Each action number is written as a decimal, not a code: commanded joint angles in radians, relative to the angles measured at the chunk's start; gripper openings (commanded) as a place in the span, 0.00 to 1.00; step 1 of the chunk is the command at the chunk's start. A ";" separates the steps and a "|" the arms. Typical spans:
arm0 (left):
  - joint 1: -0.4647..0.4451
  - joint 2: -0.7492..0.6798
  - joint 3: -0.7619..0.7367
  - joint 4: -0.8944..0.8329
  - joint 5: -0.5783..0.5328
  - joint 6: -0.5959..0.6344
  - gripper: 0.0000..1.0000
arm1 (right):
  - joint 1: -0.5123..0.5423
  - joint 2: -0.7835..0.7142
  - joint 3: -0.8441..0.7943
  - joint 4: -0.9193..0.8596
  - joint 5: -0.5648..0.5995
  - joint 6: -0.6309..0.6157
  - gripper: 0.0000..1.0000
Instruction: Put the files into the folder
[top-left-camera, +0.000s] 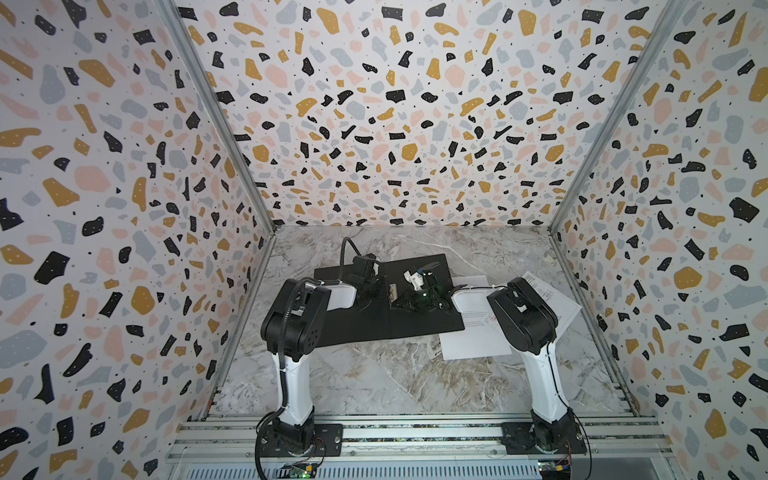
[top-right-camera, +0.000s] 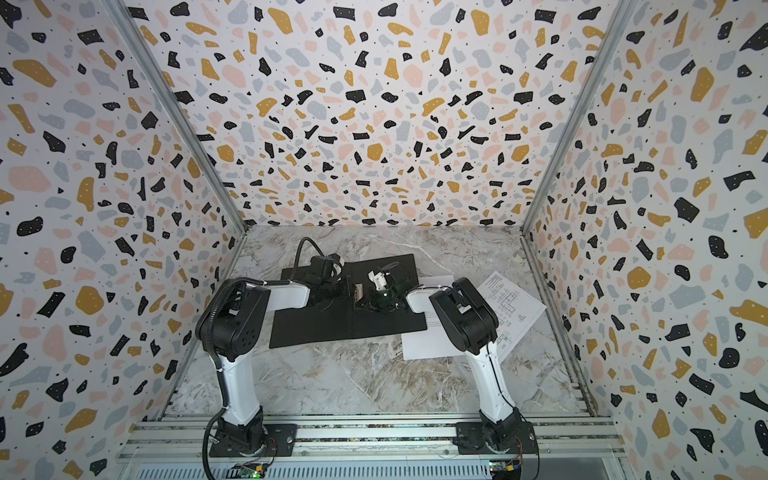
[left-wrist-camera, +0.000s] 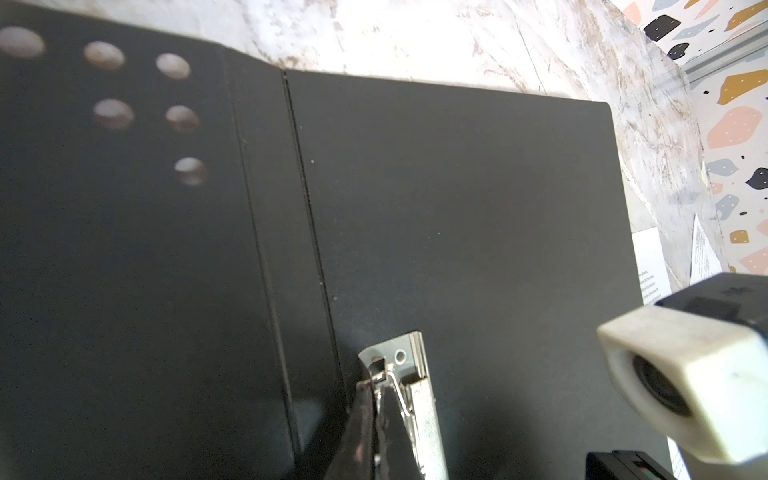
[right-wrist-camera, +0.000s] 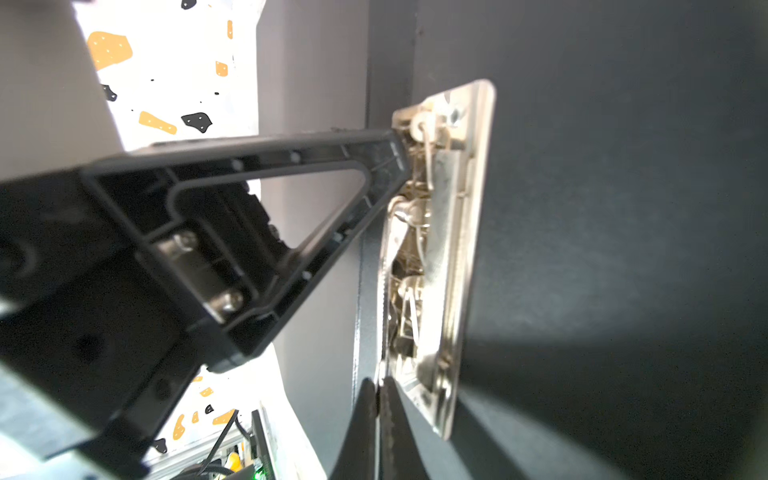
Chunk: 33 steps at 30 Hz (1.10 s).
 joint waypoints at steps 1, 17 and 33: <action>0.003 0.060 -0.009 -0.128 -0.035 0.025 0.04 | -0.008 -0.052 0.023 -0.071 0.010 -0.027 0.15; 0.003 0.056 -0.005 -0.134 -0.030 0.020 0.04 | -0.088 -0.221 -0.220 -0.010 0.043 -0.072 0.30; 0.003 0.033 0.067 -0.159 -0.008 -0.013 0.14 | -0.086 -0.172 -0.310 -0.045 0.114 -0.112 0.40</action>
